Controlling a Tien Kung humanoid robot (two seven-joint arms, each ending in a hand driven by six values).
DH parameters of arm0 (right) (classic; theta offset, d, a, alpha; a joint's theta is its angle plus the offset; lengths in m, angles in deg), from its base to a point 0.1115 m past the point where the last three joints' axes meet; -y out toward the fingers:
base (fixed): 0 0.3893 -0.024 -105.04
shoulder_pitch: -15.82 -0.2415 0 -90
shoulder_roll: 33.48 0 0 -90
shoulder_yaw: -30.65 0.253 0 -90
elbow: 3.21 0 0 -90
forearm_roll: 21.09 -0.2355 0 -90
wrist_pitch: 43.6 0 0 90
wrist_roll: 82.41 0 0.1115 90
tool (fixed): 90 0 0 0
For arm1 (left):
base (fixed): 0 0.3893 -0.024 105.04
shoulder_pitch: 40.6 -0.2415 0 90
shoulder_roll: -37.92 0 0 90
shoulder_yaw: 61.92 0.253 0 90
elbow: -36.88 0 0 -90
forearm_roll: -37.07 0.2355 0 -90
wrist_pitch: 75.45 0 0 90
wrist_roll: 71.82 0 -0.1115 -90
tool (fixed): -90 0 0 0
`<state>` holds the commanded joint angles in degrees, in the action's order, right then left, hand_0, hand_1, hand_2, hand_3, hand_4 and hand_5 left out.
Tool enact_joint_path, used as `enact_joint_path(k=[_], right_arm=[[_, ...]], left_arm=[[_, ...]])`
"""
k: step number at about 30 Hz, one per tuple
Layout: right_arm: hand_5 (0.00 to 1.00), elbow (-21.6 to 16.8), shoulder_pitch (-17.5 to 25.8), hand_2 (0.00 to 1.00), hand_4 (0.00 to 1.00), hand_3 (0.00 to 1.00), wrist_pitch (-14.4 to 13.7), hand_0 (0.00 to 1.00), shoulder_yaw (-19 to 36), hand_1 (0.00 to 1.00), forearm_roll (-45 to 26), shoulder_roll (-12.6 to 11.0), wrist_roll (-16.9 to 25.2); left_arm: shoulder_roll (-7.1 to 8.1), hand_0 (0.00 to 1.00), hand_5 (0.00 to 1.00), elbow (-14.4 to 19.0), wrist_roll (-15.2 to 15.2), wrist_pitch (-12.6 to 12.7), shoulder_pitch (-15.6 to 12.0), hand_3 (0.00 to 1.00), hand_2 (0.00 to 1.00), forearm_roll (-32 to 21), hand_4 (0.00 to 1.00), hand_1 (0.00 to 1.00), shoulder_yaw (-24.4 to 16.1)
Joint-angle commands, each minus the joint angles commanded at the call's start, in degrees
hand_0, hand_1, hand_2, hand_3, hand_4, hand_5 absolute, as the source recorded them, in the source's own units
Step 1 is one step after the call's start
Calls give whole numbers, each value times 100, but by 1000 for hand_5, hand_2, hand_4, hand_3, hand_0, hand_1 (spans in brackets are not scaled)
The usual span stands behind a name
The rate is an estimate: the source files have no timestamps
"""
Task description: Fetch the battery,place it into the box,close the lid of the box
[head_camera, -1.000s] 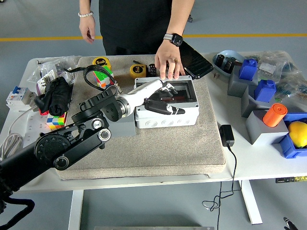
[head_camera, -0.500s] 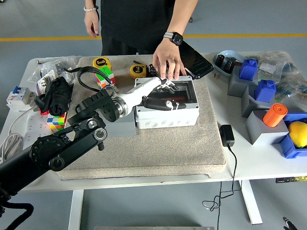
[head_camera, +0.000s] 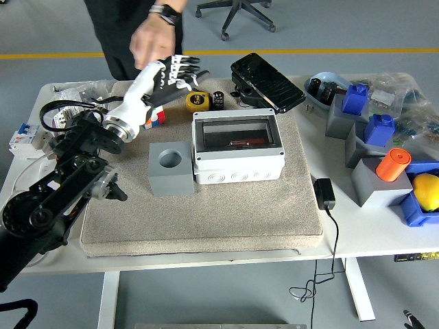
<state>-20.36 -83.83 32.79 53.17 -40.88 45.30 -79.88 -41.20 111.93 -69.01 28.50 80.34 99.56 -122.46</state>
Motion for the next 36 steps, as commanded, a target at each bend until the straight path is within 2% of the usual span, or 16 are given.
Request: enact_joint_path(k=[2, 3, 4, 8, 11, 19, 26, 27, 32, 36], right_arm=[[435, 18, -17, 631, 871, 532, 20, 658, -64, 635, -54, -2, -30], [435, 23, -28, 632, 872, 532, 28, 658, -86, 635, -73, -7, -45], [435, 25, -35, 632, 872, 532, 32, 658, -95, 635, -79, -10, -53], [435, 36, -77, 632, 872, 532, 61, 658, -158, 635, -122, -41, -108], [434, 50, -99, 634, 873, 532, 81, 658, -169, 635, -148, -44, -130], [435, 61, -147, 635, 872, 533, 119, 658, -203, 638, -186, -39, -148], [432, 86, -226, 641, 885, 545, 127, 659, -448, 637, -359, -79, -104], [480, 85, -250, 659, 948, 564, 112, 668, -475, 640, -359, -97, -92], [480, 82, -308, 659, 948, 564, 97, 668, -539, 640, -362, -126, -100], [491, 77, -325, 660, 972, 565, 245, 673, -606, 643, -414, -119, -45]], left_arm=[[73, 552, 543, -4, -141, 64, -99, 636, 640, -231, 989, 658, -233], [137, 484, 533, -24, -227, 68, -145, 605, 609, -352, 979, 623, -359], [176, 484, 533, -36, -269, 61, -166, 605, 609, -419, 979, 623, -418], [404, 484, 533, -48, -415, -255, -317, 605, 609, -718, 979, 623, -798], [475, 456, 509, -31, -484, -351, -446, 592, 591, -899, 981, 603, -1079], [532, 438, 486, -17, -526, -387, -664, 586, 577, -1003, 973, 587, -1582], [606, 434, 482, -10, -568, -406, -659, 584, 574, -1020, 970, 585, -1716], [608, 428, 470, -3, -588, -397, -676, 584, 568, -1028, 954, 579, -1762], [607, 428, 470, 22, -651, -387, -730, 584, 568, -1069, 954, 579, -1824], [623, 416, 453, 29, -672, -403, -761, 580, 563, -1071, 951, 578, -1815]])
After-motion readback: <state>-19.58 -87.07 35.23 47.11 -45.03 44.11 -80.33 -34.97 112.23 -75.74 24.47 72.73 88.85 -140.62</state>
